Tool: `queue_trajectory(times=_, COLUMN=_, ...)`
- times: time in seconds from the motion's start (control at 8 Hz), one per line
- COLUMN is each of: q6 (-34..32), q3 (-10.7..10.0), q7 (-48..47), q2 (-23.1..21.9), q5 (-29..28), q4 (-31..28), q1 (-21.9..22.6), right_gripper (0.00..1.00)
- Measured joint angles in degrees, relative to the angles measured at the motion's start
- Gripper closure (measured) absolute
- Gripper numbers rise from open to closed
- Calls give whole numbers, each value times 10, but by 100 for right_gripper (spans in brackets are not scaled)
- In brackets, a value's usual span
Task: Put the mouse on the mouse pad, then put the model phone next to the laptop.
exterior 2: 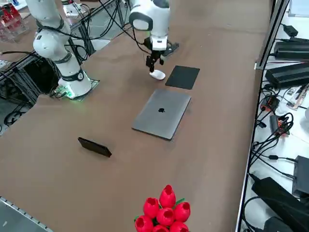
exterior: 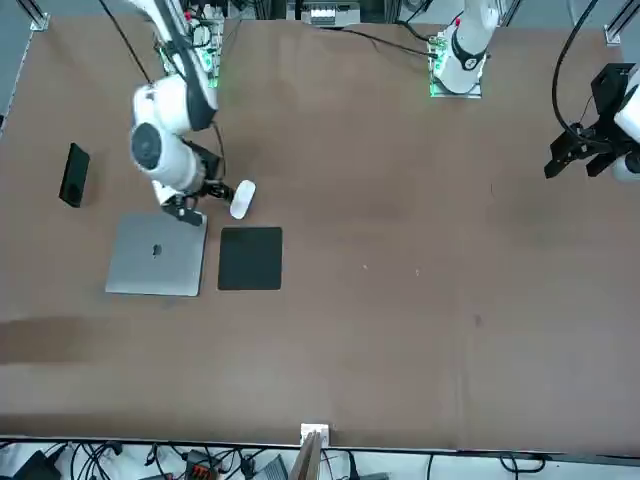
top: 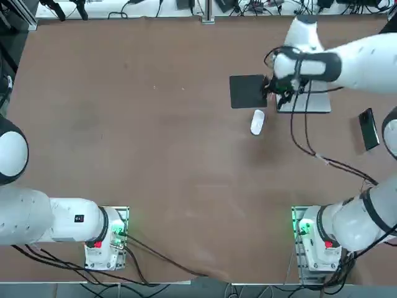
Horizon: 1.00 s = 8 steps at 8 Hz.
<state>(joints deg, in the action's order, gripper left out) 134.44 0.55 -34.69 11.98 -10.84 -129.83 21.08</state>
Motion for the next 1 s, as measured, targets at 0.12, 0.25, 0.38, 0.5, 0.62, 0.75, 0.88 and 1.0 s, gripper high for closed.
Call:
queue_trajectory(times=0.12, q6=38, q3=0, q7=-23, q2=17, q5=0, q4=-4, q1=11, right_gripper=0)
queue_trajectory(times=0.25, q6=65, q3=0, q7=-51, q2=35, q5=0, q4=-4, q1=28, right_gripper=0)
queue_trajectory(times=0.38, q6=80, q3=0, q7=-69, q2=49, q5=0, q4=-4, q1=41, right_gripper=0)
queue_trajectory(times=0.5, q6=84, q3=0, q7=-76, q2=55, q5=0, q4=-4, q1=48, right_gripper=0)
queue_trajectory(times=0.62, q6=84, q3=0, q7=-79, q2=57, q5=0, q4=-4, q1=55, right_gripper=0)
queue_trajectory(times=0.75, q6=84, q3=0, q7=-82, q2=57, q5=0, q4=-4, q1=62, right_gripper=0)
queue_trajectory(times=0.88, q6=84, q3=0, q7=-85, q2=57, q5=0, q4=-5, q1=66, right_gripper=0)
queue_trajectory(times=1.0, q6=84, q3=-1, q7=-85, q2=58, q5=0, q4=-6, q1=66, right_gripper=0)
